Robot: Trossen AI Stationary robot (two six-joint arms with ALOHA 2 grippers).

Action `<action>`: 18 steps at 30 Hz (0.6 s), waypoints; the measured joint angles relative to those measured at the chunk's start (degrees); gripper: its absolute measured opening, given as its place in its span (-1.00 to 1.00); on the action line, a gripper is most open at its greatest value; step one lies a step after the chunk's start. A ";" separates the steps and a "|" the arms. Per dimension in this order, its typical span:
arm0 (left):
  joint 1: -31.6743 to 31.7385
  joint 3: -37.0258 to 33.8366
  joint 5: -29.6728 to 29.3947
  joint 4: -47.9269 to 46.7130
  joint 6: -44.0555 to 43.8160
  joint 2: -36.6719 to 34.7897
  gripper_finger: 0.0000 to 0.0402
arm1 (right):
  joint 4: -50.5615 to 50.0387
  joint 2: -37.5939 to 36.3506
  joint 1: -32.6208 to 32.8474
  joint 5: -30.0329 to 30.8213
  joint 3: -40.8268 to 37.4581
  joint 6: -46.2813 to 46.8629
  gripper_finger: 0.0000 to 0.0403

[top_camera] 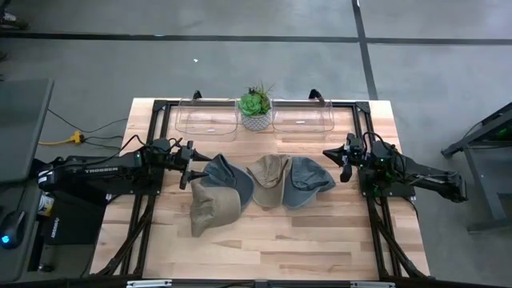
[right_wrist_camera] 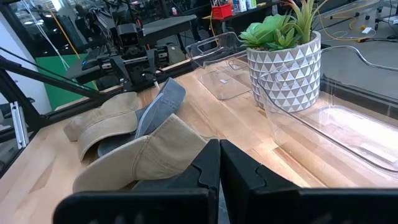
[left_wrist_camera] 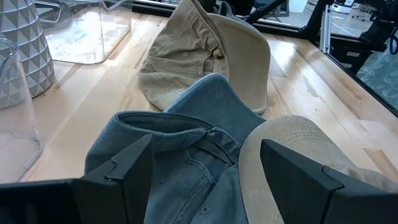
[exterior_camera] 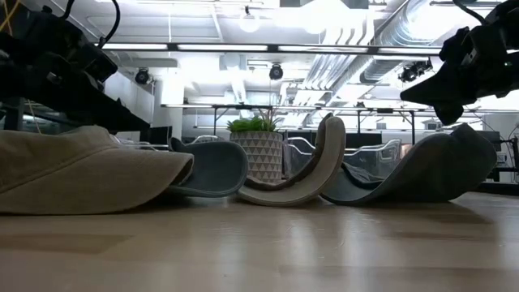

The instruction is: Pick & Place hat

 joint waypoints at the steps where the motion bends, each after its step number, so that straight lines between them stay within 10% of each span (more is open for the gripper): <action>1: -0.01 0.00 0.01 0.00 -0.01 -0.01 0.26 | 0.02 0.02 -0.02 -0.01 0.00 0.01 -0.98; 18: -0.02 0.00 -4.12 1.70 5.31 -0.02 0.26 | 0.01 0.01 -0.01 -0.01 0.00 0.01 -0.98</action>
